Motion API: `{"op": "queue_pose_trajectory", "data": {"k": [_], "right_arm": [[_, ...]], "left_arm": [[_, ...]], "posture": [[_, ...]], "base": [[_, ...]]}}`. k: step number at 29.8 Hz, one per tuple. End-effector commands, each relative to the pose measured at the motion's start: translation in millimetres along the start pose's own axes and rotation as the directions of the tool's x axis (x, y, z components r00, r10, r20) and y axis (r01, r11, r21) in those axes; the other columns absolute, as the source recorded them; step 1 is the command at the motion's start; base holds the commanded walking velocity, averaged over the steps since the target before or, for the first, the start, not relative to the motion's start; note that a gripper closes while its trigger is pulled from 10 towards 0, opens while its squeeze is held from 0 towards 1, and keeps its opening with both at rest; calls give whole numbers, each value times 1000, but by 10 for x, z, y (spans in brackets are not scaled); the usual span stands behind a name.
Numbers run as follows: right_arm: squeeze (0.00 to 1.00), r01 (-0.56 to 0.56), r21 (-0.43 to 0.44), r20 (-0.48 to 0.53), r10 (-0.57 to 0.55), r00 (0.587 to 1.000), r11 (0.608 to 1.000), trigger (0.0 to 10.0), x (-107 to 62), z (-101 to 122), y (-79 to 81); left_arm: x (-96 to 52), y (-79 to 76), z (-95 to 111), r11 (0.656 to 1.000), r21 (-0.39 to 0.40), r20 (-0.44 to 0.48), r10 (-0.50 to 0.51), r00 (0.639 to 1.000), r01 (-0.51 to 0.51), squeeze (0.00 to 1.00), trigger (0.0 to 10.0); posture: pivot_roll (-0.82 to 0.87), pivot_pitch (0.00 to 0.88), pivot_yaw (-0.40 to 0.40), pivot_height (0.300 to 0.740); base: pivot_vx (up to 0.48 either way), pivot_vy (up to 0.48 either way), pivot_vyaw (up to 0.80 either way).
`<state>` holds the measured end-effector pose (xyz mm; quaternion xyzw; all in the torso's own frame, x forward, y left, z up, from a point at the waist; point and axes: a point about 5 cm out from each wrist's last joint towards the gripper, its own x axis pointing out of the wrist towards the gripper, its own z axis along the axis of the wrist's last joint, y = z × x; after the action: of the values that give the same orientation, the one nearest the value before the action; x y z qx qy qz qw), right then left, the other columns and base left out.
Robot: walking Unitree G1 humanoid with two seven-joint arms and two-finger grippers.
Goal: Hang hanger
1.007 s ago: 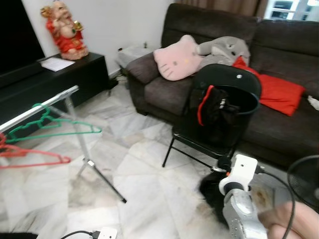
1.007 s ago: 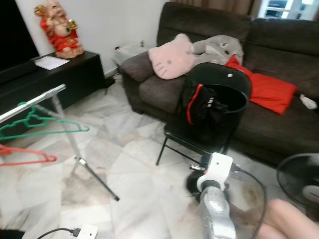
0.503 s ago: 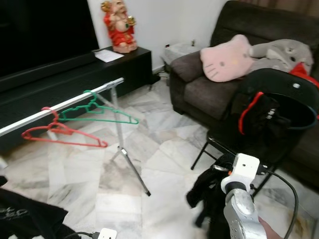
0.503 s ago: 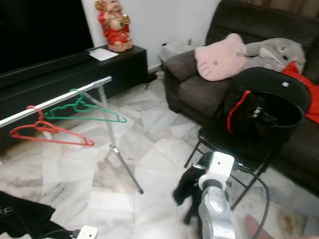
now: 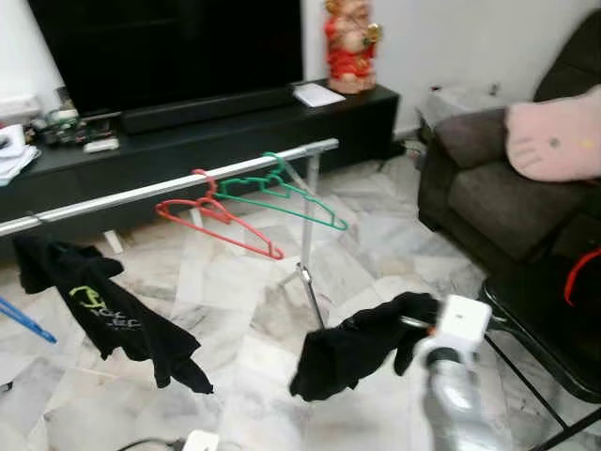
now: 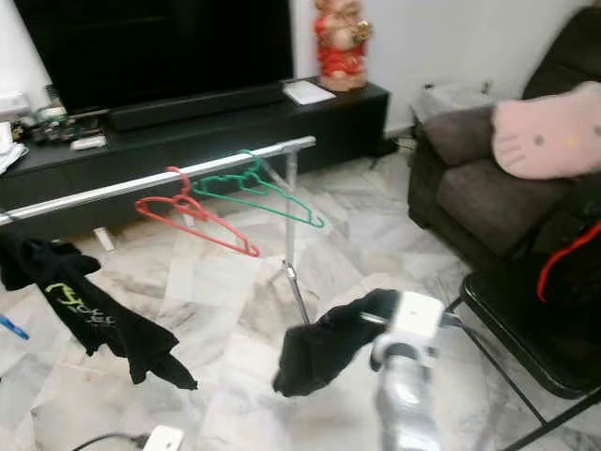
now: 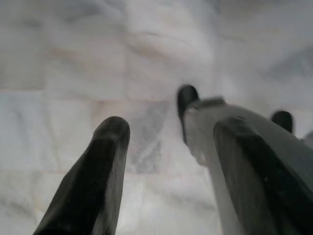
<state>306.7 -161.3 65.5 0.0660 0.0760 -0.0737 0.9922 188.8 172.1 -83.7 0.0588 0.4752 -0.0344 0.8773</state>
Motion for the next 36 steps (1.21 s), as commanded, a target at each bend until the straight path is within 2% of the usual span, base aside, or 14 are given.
{"op": "queue_pose_trajectory", "data": {"k": [1,18,21,27,36], "right_arm": [[0,14,-11,22,-14,1000,1000,10000,16,39,-60],[0,17,-16,-29,-18,999,1000,10000,11,-65,-92],[0,24,10,-96,-23,995,1000,10000,-3,-194,-108],[0,31,8,-114,-30,993,999,10000,-17,-240,-125],[0,26,13,-124,-24,992,1000,10000,-5,-263,-106]], "left_arm": [[-6,-28,-61,1000,-4,-16,1,1000,-1,0,10000],[-2,-39,-18,998,-60,15,30,999,-29,0,10000],[-2,-35,-14,997,-68,20,33,999,-31,0,10000],[-3,-32,-15,996,-82,21,35,999,-33,0,10000],[-2,-32,-15,996,-81,19,34,999,-32,0,10000]], "posture": [[4,0,20,740],[17,0,3,740],[18,0,6,740],[19,0,7,740],[22,0,9,740]], "base": [[0,0,800],[0,0,779],[0,0,0],[0,0,0],[0,279,0]]}}
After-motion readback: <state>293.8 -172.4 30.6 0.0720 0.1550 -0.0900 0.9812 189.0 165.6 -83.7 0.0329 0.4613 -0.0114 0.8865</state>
